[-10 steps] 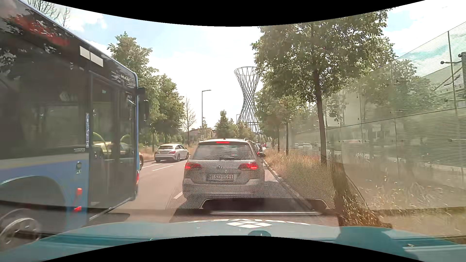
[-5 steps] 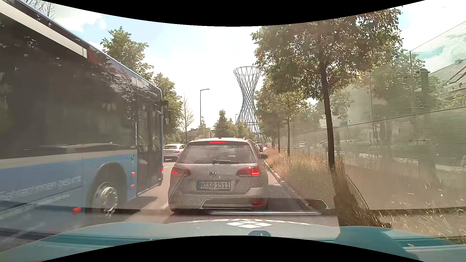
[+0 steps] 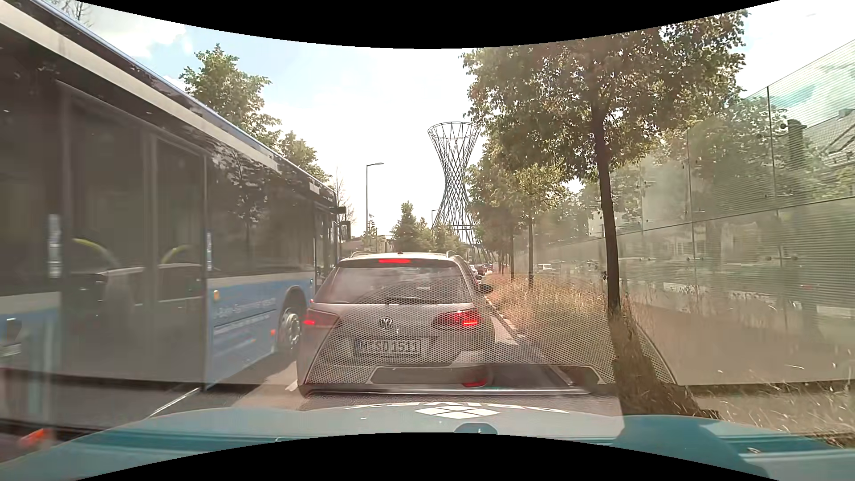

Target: Follow the waypoints while adhering to traffic rules and regulations

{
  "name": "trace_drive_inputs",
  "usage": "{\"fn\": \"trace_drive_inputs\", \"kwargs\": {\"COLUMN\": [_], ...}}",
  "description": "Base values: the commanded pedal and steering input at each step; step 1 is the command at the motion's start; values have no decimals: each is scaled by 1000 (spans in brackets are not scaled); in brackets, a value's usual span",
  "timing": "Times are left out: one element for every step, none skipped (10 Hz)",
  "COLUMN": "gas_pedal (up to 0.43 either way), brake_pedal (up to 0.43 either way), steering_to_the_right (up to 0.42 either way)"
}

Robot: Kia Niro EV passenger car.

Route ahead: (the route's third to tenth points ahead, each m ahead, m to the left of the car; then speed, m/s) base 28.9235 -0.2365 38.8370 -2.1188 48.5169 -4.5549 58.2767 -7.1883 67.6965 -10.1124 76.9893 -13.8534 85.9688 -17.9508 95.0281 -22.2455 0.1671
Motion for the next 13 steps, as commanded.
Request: {"fn": "trace_drive_inputs", "kwargs": {"gas_pedal": [0, 0, 0, 0, 0, 0, 0, 0, 0, 0, 0, 0, 0], "brake_pedal": [274, 274, 274, 280, 293, 287, 287, 293, 293, 293, 293, 293, 293], "steering_to_the_right": [17, 17, 17, 17, 17, 17, 17, 17, 17, 17, 17, 17, 17]}}
